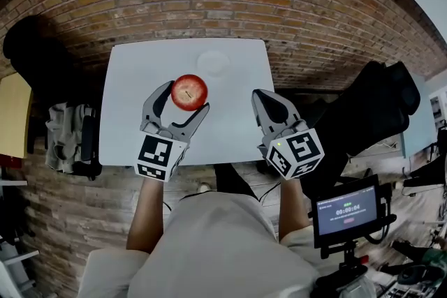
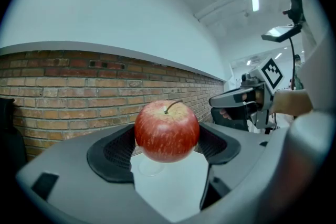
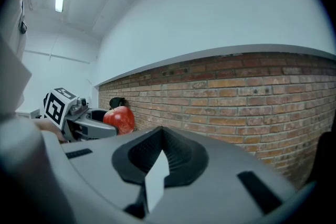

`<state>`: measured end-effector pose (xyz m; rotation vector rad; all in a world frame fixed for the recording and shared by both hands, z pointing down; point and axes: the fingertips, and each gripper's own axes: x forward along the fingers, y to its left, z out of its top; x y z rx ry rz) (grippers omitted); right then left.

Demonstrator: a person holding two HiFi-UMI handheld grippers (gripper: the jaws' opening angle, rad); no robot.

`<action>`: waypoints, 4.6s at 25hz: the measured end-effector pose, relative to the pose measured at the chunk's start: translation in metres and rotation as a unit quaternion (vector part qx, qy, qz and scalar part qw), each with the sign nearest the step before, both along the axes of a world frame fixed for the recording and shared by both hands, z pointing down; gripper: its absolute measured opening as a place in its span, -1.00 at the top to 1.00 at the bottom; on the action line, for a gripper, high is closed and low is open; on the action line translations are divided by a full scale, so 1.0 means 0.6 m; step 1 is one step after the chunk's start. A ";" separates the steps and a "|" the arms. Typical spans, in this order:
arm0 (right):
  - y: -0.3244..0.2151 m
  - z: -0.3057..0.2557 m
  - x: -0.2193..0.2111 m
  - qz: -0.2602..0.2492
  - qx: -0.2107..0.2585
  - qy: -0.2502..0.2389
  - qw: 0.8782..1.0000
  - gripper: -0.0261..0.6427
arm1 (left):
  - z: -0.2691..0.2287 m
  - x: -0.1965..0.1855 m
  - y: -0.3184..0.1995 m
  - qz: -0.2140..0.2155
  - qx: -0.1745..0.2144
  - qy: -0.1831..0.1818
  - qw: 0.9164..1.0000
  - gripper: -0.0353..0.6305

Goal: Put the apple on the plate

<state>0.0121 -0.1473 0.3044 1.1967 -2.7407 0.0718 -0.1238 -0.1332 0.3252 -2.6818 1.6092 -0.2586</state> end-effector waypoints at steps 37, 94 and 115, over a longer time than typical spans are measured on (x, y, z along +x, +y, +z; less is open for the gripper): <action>-0.237 0.139 -0.014 -0.006 -0.071 0.014 0.997 0.92 | 0.151 0.029 -0.281 0.016 -0.083 -0.024 0.996 -0.25; -0.377 0.350 0.009 0.024 -0.206 0.038 0.978 0.91 | 0.493 0.050 -0.500 0.036 -0.209 -0.058 0.975 -0.25; -0.380 0.380 0.002 0.016 -0.227 0.039 0.973 0.91 | 0.535 0.063 -0.516 0.056 -0.229 -0.086 0.968 -0.25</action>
